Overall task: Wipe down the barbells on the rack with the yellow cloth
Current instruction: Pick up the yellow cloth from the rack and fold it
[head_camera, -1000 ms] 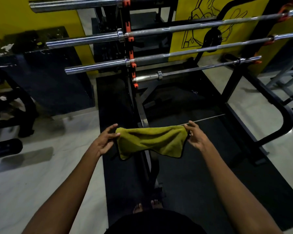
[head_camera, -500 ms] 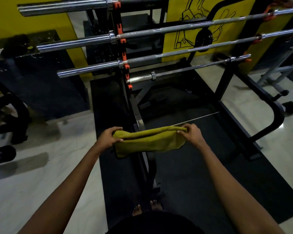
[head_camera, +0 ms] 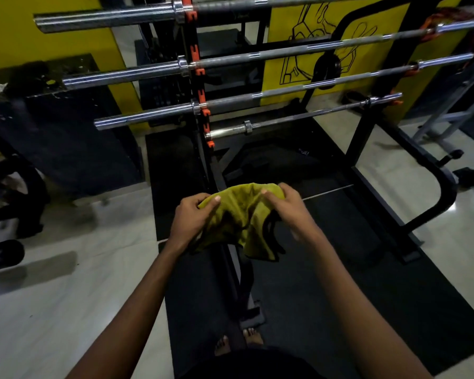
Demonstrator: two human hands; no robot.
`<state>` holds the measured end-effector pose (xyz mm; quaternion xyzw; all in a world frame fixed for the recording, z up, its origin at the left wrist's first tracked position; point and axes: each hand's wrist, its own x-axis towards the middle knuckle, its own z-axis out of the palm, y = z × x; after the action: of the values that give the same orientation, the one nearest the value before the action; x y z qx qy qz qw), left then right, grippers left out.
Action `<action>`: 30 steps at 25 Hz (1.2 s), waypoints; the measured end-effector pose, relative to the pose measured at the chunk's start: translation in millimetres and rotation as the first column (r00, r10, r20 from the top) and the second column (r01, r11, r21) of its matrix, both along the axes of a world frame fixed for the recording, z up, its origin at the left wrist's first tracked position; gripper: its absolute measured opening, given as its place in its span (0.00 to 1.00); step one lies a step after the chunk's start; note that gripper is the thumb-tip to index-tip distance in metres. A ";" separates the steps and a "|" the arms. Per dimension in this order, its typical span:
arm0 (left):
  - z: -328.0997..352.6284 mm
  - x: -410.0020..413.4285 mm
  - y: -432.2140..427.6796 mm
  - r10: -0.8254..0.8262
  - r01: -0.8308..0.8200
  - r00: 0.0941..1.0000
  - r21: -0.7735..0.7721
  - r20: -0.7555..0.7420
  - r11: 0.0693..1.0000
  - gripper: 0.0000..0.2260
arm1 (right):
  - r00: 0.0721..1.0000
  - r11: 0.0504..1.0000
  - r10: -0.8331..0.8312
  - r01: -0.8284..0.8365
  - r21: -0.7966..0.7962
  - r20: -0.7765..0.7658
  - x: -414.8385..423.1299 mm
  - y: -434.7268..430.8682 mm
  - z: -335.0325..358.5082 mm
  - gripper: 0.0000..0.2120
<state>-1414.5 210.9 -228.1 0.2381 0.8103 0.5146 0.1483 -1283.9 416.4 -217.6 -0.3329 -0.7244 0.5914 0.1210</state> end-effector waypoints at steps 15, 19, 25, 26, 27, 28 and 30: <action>66.0 -6.7 -21.2 -0.516 0.481 0.828 0.195 0.221 0.855 0.14 | 0.800 0.581 0.545 -0.575 0.576 0.249 -17.9 -26.9 65.6 0.28; 50.8 -12.4 -30.5 -0.452 0.335 0.813 0.339 0.367 0.879 0.28 | 0.793 0.649 0.596 -0.570 0.504 0.128 -26.6 -11.6 66.2 0.06; 9.1 -10.3 15.2 -0.211 0.189 0.903 0.096 0.373 0.977 0.12 | 0.879 0.738 0.459 -0.297 0.606 -0.129 -37.0 31.4 52.2 0.14; 14.9 -12.5 30.1 -0.169 0.124 0.905 0.138 0.391 0.983 0.12 | 0.886 0.699 0.440 -0.236 0.675 -0.146 -36.1 39.9 49.7 0.15; 21.4 -15.8 43.3 -0.153 0.070 0.889 0.203 0.432 0.977 0.11 | 0.883 0.650 0.444 -0.201 0.732 -0.151 -35.8 46.1 47.5 0.15; 27.8 -19.9 57.1 -0.163 0.004 0.842 0.296 0.514 0.955 0.12 | 0.873 0.594 0.469 -0.201 0.779 -0.133 -35.7 51.7 44.5 0.17; 37.4 -24.0 87.1 -0.270 -0.129 0.699 0.489 0.662 0.863 0.18 | 0.835 0.485 0.548 -0.265 0.834 -0.053 -39.2 72.3 34.2 0.21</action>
<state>-1438.5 298.0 -190.7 0.0826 0.5168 0.7508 0.4030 -1323.1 488.8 -183.4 0.0394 -0.9388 0.2584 0.2242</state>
